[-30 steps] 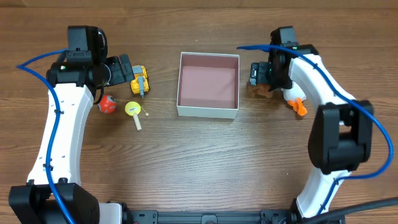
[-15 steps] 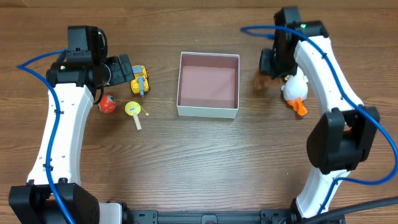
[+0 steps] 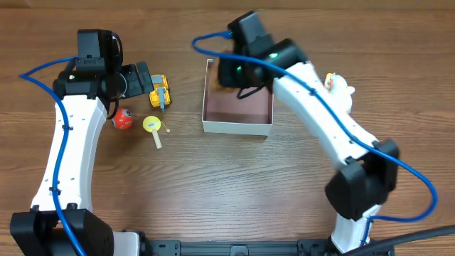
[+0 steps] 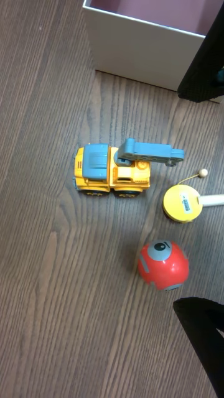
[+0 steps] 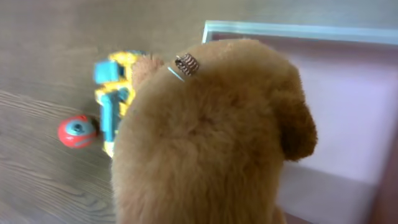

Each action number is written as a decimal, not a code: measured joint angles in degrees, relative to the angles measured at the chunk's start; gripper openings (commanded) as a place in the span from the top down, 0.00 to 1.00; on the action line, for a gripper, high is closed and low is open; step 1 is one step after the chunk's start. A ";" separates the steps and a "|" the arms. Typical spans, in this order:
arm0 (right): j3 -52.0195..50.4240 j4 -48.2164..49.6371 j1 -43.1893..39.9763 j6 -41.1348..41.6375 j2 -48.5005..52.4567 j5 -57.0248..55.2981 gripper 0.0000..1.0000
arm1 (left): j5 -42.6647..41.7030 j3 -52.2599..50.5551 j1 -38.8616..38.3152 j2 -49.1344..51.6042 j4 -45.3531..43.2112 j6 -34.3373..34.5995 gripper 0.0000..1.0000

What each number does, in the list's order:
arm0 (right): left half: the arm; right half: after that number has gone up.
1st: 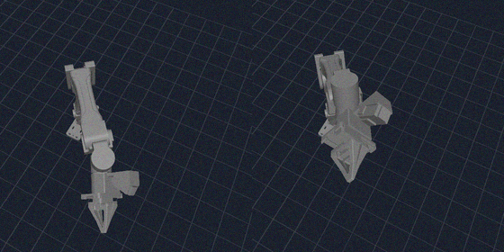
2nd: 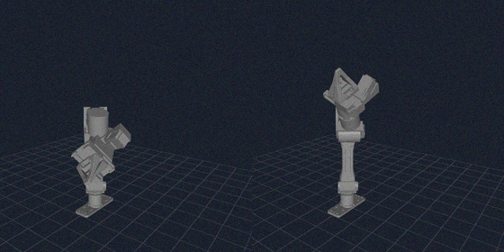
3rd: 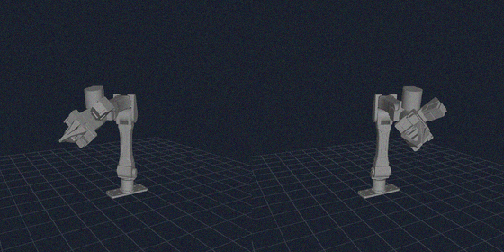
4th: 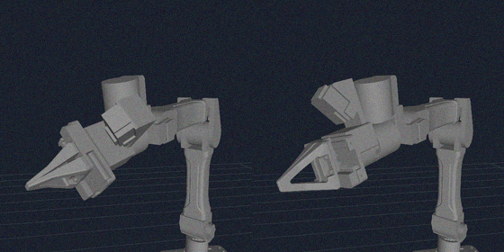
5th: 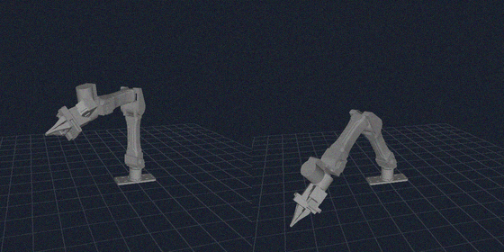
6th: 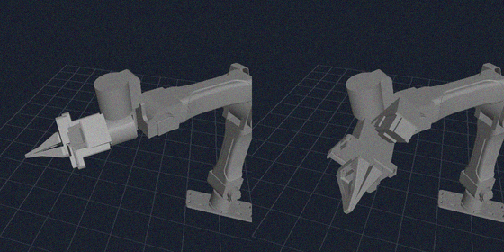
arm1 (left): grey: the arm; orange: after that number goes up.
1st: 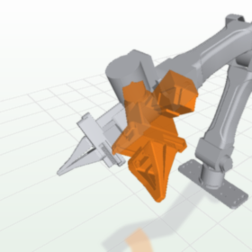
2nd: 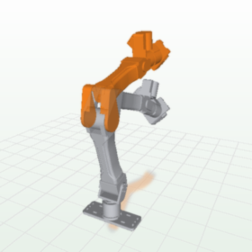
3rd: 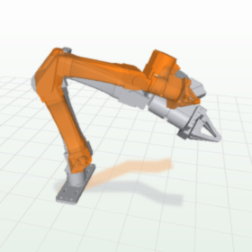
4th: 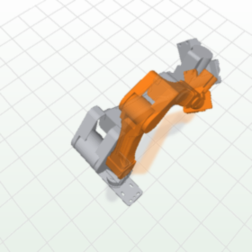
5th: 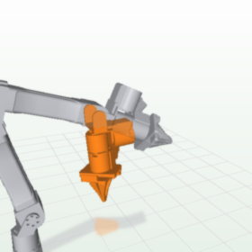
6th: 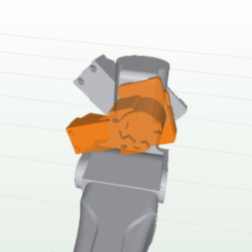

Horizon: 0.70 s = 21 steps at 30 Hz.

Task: Pack container
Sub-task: 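Carry the brown bear over the box and release it inside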

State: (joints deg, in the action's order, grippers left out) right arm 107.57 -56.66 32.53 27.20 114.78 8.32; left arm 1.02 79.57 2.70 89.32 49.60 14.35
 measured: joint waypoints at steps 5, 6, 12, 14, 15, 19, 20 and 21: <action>-1.03 1.60 0.76 2.54 6.69 -1.79 0.96 | 0.00 0.00 0.00 0.00 0.00 0.00 0.00; -1.07 1.99 0.76 2.71 7.43 -2.19 0.96 | 0.00 0.00 0.00 0.00 0.00 0.00 0.00; -1.07 5.05 0.79 2.71 10.56 -3.28 0.93 | 0.00 0.00 0.02 0.00 0.00 0.00 0.00; -1.07 4.79 0.76 2.71 11.87 -3.41 0.80 | 0.02 0.00 0.00 0.00 0.00 0.00 0.00; -1.09 4.52 0.76 2.73 12.37 -3.43 0.69 | 0.00 0.00 0.00 0.00 0.00 0.00 0.00; -1.09 4.59 0.22 1.11 12.68 -4.09 0.53 | 0.02 0.00 0.00 0.00 0.00 0.00 0.00; -1.09 4.48 -0.13 0.15 12.68 -4.33 0.48 | 0.00 0.00 0.00 0.02 0.00 0.00 0.00; -1.09 4.52 -0.46 -0.63 12.68 -4.39 0.45 | 0.02 0.00 0.02 0.02 0.00 0.00 0.00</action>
State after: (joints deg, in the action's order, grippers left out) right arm 106.48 -52.14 32.08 26.57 127.46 3.92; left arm 1.04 79.57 2.72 89.34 49.60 14.35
